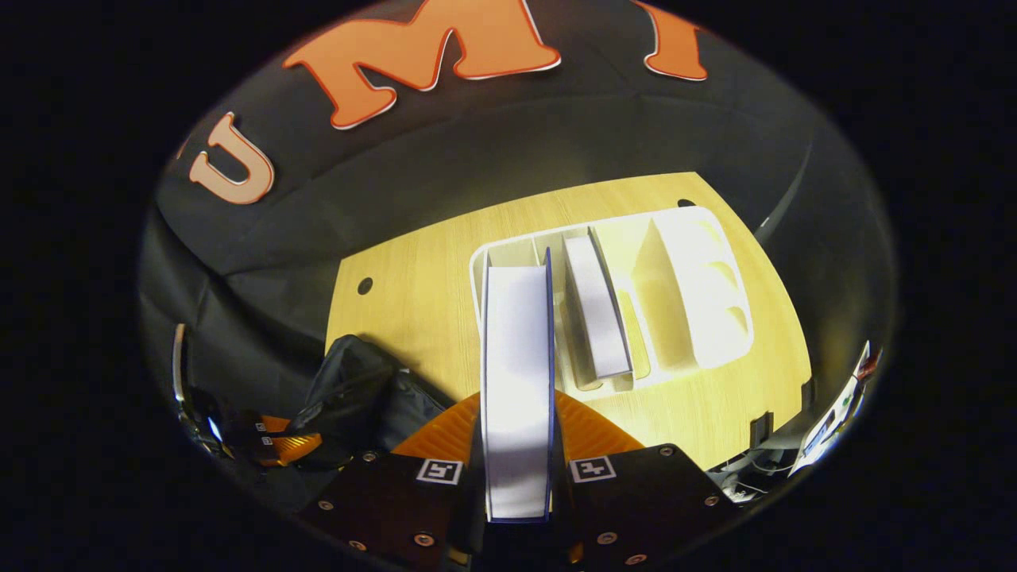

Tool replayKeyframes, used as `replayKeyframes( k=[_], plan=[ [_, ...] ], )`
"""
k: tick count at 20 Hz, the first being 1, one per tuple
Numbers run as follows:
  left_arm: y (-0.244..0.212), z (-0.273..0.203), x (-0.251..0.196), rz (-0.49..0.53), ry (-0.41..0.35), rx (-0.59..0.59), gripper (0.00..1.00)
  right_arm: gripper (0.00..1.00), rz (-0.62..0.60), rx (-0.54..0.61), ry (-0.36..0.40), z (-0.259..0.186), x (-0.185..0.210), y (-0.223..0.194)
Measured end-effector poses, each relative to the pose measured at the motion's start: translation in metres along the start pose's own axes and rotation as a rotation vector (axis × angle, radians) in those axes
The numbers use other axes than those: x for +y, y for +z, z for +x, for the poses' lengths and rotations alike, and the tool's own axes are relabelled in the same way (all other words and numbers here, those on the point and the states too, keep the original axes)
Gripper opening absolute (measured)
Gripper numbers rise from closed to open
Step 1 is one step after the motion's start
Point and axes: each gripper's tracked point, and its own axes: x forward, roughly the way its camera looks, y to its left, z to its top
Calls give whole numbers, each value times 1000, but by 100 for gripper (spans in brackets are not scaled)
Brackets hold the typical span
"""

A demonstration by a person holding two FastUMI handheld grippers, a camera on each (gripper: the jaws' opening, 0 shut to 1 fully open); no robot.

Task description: Open the schoolbag, grab two books from the bookshelf and put them into the schoolbag.

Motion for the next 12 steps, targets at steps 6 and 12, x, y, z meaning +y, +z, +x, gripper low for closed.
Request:
replayKeyframes(
  k=[6,12],
  plan=[
    [2,-4,5,-47,-18,-24,4,34,52,-68,142,-51,-1,-20],
    [2,-6,4,-53,-19,-37,4,33,121,-105,242,-68,-1,-39]
  ],
)
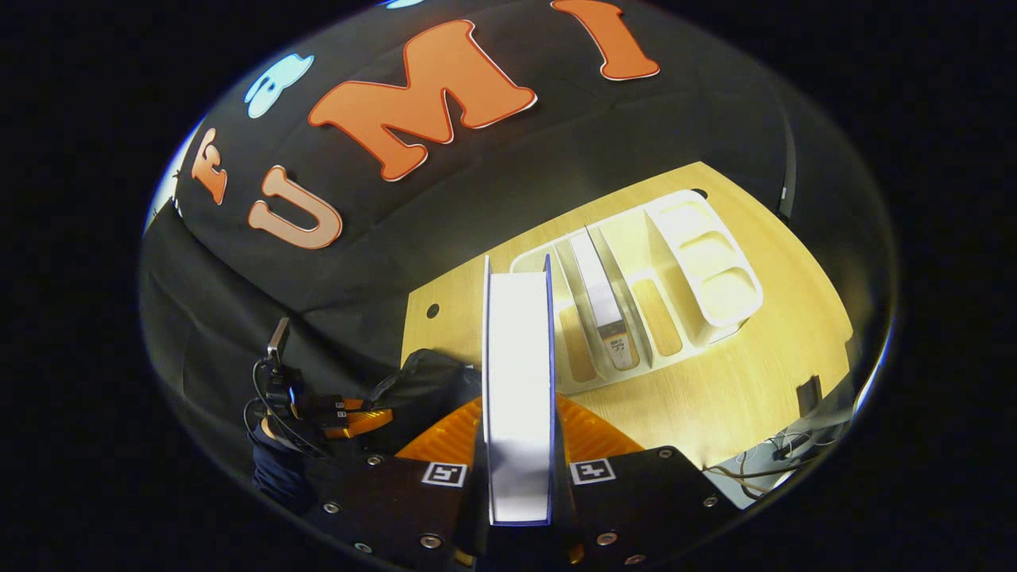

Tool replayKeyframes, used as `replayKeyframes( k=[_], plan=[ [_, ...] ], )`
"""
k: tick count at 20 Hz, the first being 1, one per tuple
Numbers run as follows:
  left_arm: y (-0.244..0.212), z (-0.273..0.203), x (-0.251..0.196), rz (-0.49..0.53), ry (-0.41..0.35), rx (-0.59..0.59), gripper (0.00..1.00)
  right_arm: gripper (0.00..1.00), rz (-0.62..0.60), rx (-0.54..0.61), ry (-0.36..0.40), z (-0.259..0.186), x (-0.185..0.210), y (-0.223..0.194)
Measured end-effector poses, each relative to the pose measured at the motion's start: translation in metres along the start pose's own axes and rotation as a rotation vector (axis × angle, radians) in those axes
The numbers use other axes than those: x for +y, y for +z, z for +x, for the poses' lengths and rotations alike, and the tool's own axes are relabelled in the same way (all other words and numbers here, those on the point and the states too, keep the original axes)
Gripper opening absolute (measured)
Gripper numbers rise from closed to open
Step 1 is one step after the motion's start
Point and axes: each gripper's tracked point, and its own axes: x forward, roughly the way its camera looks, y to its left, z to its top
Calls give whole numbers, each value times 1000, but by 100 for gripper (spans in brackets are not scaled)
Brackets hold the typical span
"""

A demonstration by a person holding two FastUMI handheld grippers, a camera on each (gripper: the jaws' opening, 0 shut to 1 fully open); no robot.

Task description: Open the schoolbag, grab two books from the bookshelf and put them into the schoolbag.

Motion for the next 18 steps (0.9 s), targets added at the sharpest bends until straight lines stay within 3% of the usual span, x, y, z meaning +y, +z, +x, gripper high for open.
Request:
replayKeyframes(
  k=[5,9,13,18],
  plan=[
    [1,-2,1,-19,0,-14,4,32,30,-9,97,2,18,-21],
    [2,-4,2,-43,-1,-31,4,32,84,41,128,24,21,-60],
    [6,-6,0,-49,3,-55,4,32,174,69,148,56,24,-87],
    [6,-8,-4,-77,1,-74,4,31,300,47,261,88,49,-103]
  ],
)
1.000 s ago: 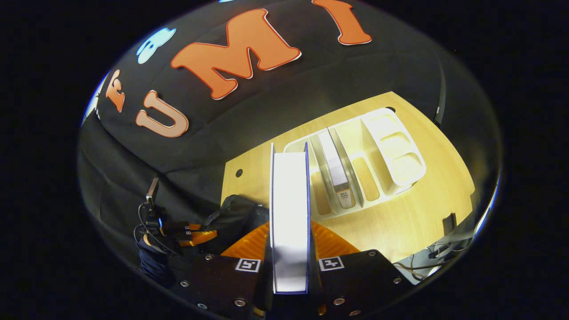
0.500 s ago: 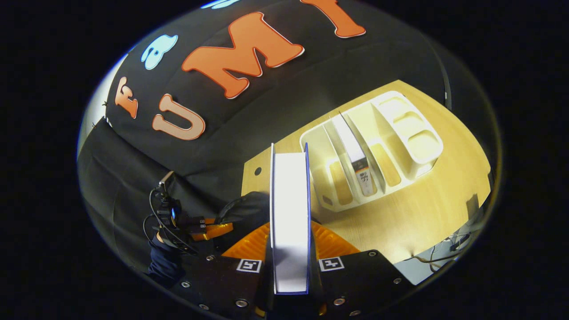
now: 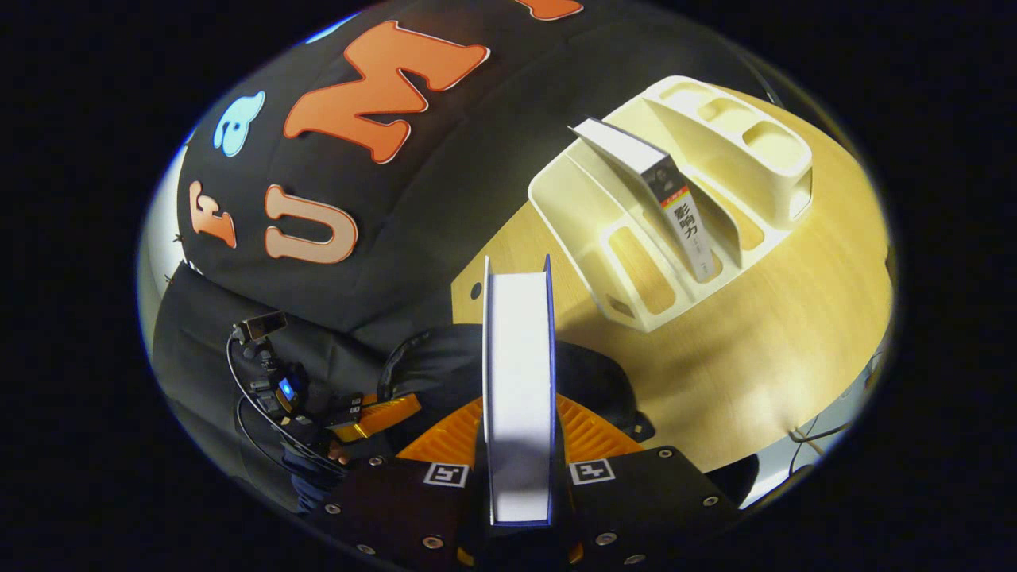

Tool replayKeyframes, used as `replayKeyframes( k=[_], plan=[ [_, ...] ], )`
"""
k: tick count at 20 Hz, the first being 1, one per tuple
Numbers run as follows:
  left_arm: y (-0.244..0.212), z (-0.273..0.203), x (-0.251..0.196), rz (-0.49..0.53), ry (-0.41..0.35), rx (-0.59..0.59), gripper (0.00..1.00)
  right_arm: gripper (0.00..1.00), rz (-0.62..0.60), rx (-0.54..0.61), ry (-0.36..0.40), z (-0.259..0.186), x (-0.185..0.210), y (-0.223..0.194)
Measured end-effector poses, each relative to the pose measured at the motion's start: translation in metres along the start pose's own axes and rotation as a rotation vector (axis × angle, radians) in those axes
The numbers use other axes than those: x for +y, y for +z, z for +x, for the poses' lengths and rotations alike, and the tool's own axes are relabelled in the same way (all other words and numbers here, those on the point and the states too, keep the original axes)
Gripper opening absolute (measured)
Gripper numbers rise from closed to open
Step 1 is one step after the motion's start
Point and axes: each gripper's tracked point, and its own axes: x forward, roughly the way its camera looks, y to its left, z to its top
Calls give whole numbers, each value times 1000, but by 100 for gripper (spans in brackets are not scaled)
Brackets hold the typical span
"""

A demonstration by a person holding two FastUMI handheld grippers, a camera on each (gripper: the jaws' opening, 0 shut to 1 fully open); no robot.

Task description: Open the schoolbag, grab two books from the bookshelf and put them into the schoolbag.

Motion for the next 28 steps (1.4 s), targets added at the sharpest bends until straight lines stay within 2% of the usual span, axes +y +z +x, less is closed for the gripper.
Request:
replayKeyframes(
  k=[3,7,11,14,19,21,22,24,25,26,27,28],
  plan=[
    [2,0,1,-16,7,-11,4,31,60,-26,40,18,2,-6],
    [5,-3,0,-28,8,-16,4,31,69,-25,98,38,8,-21],
    [7,-2,-5,-43,-6,-21,4,31,87,-27,92,74,-6,-39],
    [9,-5,-3,-42,-3,-24,4,31,161,-10,128,99,-10,-54],
    [11,-2,-9,-60,-19,-31,4,31,163,-25,165,128,-1,-72],
    [9,-1,-7,-58,-24,-36,4,31,135,-13,154,142,1,-84],
    [7,-1,-7,-59,-23,-36,4,41,128,3,142,149,1,-90],
    [9,0,-11,-58,-31,-39,4,42,108,35,123,165,8,-103],
    [9,0,-11,-60,-34,-41,4,33,100,39,121,170,11,-104],
    [9,1,-11,-60,-34,-43,4,43,101,49,119,173,14,-105],
    [9,0,-8,-62,-30,-43,4,36,93,86,111,172,17,-112],
    [10,0,-6,-63,-29,-47,4,38,72,141,100,166,18,-117]
  ],
)
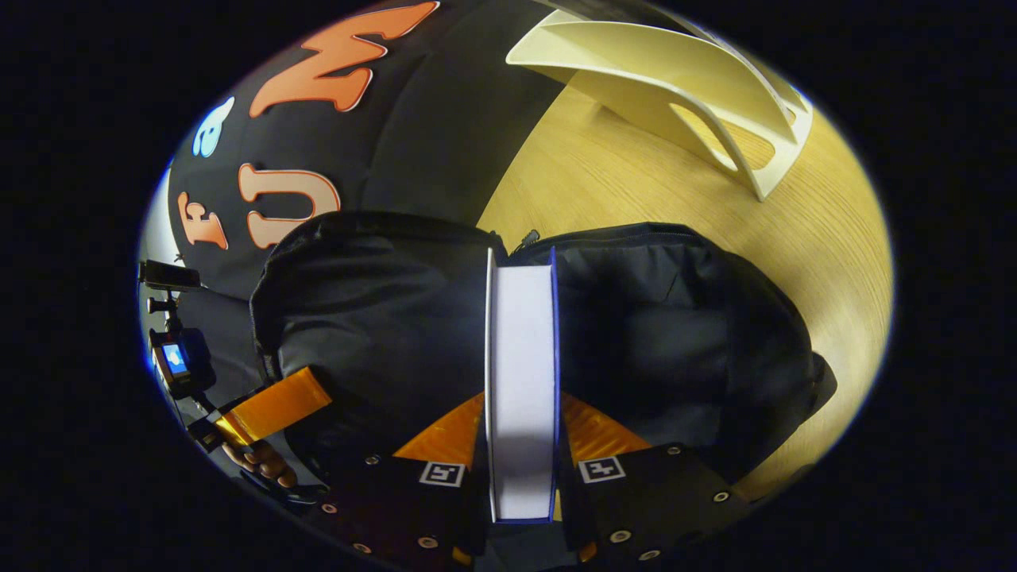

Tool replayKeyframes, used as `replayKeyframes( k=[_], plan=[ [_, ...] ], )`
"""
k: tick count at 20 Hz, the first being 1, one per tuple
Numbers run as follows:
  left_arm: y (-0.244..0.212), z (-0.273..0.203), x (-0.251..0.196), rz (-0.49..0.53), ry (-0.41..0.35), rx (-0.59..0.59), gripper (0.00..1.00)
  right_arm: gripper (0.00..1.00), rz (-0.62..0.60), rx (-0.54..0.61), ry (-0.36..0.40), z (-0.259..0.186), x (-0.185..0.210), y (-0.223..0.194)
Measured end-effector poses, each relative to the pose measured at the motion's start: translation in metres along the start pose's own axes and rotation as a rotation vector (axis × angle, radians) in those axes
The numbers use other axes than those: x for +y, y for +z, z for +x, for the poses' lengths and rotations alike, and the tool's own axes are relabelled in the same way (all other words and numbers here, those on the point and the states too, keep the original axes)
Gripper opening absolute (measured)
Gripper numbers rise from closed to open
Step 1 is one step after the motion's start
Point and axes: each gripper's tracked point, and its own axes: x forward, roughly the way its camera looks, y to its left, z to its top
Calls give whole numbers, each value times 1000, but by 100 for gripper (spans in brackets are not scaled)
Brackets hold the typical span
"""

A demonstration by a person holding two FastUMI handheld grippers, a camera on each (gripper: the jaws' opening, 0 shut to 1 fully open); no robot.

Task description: Open the schoolbag, grab two books from the bookshelf and put them into the schoolbag.

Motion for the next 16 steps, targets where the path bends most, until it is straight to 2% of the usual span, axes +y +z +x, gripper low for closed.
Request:
replayKeyframes(
  k=[2,3,5,7,9,13,16],
  plan=[
    [-3,2,4,-10,24,5,4,47,-61,41,-40,-10,3,-9],
    [-5,2,4,-7,32,5,4,49,-104,42,-68,-19,5,-6],
    [-5,2,0,-1,26,1,4,82,-204,42,-143,-33,1,2],
    [-8,3,0,4,37,5,4,92,-288,35,-213,-49,-7,13],
    [-10,3,0,7,46,7,4,96,-338,26,-254,-66,-10,24],
    [-12,7,-1,-28,58,6,4,98,-407,12,-316,-111,-12,53],
    [-12,10,-4,-37,79,3,4,98,-457,49,-362,-137,-11,72]
  ],
)
